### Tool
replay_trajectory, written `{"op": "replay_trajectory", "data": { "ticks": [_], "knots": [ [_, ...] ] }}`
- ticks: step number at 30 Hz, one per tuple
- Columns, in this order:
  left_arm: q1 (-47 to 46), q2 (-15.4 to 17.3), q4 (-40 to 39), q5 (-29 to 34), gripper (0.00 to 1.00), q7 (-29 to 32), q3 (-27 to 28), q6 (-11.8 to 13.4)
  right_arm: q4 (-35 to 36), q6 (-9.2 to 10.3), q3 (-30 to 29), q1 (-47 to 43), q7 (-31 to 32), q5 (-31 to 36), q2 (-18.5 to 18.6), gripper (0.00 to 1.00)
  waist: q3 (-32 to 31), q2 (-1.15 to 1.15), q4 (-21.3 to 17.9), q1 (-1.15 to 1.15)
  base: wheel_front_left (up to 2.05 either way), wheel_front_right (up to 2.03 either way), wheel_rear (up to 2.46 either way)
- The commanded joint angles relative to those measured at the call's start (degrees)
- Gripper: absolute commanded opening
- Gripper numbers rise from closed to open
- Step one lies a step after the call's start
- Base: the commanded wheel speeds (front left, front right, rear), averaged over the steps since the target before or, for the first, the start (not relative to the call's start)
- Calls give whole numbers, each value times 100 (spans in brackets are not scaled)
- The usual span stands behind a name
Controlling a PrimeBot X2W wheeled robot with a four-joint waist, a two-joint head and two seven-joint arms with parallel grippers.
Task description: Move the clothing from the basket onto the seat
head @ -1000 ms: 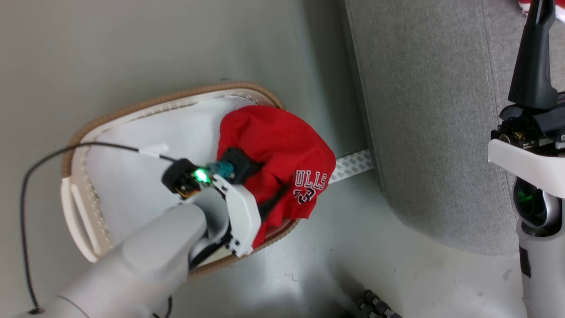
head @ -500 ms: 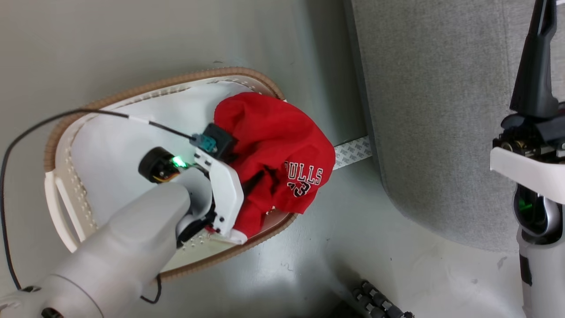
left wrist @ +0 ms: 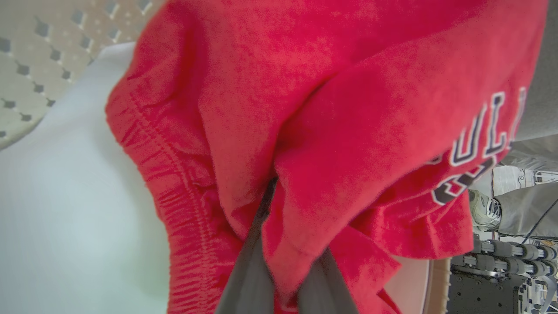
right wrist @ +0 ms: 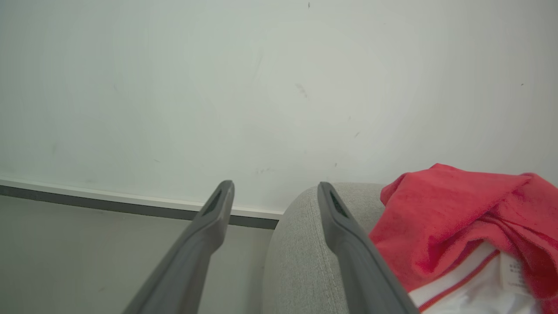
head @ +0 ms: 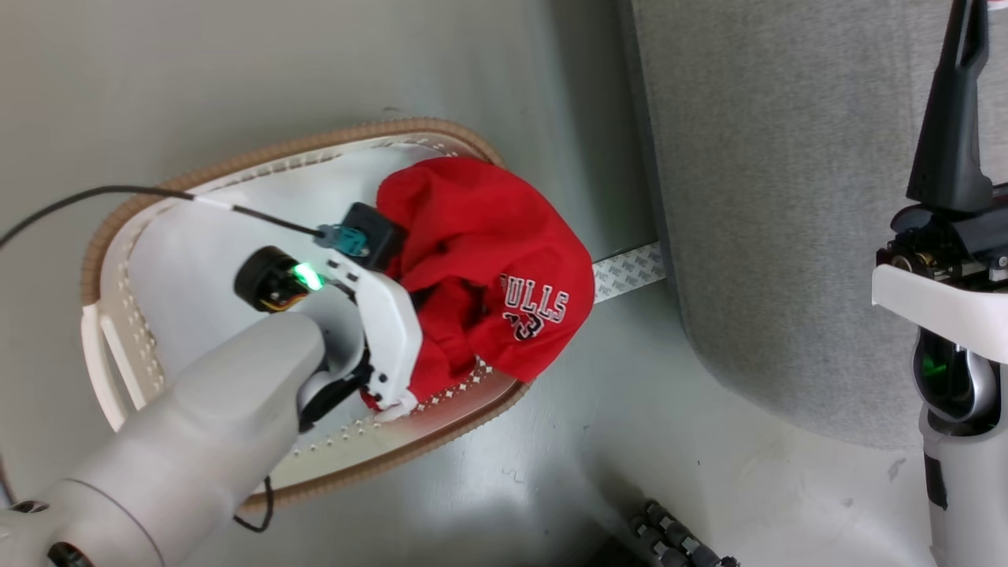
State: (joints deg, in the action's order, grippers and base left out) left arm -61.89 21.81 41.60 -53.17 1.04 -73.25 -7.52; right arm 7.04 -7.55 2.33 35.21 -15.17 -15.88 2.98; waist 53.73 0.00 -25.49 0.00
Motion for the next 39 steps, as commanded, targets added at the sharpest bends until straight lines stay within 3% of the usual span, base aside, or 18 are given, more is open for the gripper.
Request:
{"op": "replay_trajectory", "data": {
  "ticks": [1,9,17,22,39],
  "knots": [
    [-19,69,-4,-27,0,-67,-9,9,-29,13,10,73,5,-43,-16,100,-38,0,-24,0,0,0,0],
    [341,42,-58,-78,0,-531,-17,9,-110,13,-137,17,5,43,-12,100,-705,0,70,0,0,0,0],
    [842,-100,-227,-285,0,-1377,-16,9,-322,13,-259,-362,5,295,-9,100,-1839,0,468,0,0,0,0],
    [1168,-164,-459,-387,0,-1593,176,9,-545,13,-201,-659,5,406,21,100,-2550,0,777,0,0,0,0],
    [2289,-106,-2227,686,0,-1618,2123,273,-1227,13,79,-1751,6,18,477,100,-4443,0,1637,0,0,0,0]
  ]
}}
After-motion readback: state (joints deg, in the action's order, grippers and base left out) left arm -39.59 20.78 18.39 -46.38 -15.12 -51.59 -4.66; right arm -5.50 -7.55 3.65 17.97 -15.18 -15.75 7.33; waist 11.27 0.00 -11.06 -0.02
